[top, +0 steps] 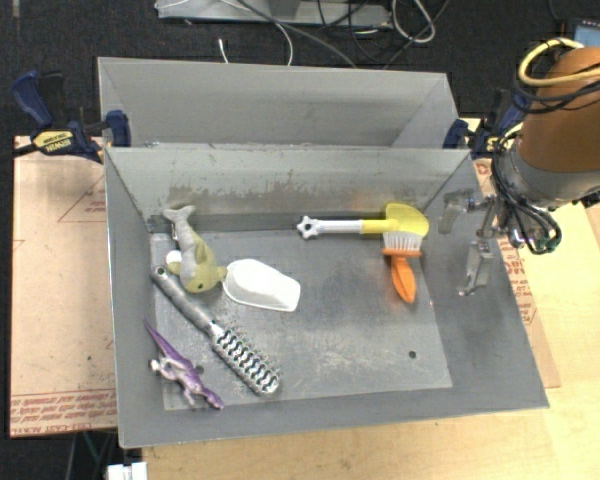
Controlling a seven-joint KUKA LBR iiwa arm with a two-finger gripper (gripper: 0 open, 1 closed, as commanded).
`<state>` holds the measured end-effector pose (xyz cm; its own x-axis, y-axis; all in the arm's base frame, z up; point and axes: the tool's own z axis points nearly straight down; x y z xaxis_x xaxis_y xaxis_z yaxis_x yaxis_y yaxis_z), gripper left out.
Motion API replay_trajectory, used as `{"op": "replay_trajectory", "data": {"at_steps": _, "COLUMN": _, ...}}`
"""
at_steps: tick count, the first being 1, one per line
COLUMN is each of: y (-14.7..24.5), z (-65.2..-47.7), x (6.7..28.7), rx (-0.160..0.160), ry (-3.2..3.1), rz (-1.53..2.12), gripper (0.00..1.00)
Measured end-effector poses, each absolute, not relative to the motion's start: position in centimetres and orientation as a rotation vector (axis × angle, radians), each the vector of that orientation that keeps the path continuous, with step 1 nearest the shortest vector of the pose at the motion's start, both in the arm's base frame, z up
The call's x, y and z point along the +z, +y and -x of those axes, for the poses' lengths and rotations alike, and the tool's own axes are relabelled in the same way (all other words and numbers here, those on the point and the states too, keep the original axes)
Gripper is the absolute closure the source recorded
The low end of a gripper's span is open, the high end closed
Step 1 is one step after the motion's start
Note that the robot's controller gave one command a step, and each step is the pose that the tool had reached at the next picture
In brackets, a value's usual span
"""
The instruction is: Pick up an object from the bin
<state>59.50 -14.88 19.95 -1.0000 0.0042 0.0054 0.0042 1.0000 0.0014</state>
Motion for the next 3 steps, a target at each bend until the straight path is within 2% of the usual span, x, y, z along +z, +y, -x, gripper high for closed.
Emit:
{"op": "replay_trajectory", "data": {"at_steps": 1, "y": -14.8, "z": -59.7, "x": 20.5, "rx": 0.0, "ry": -3.144, "rz": 0.0, "gripper": 0.0}}
{"op": "replay_trajectory", "data": {"at_steps": 2, "y": -15.0, "z": -64.4, "x": 8.9, "rx": -0.003, "ry": -3.02, "rz": -0.914, "gripper": 0.0}}
{"op": "replay_trajectory", "data": {"at_steps": 3, "y": -14.8, "z": -63.9, "x": 14.0, "rx": 0.005, "ry": -3.051, "rz": -0.798, "gripper": 0.0}}
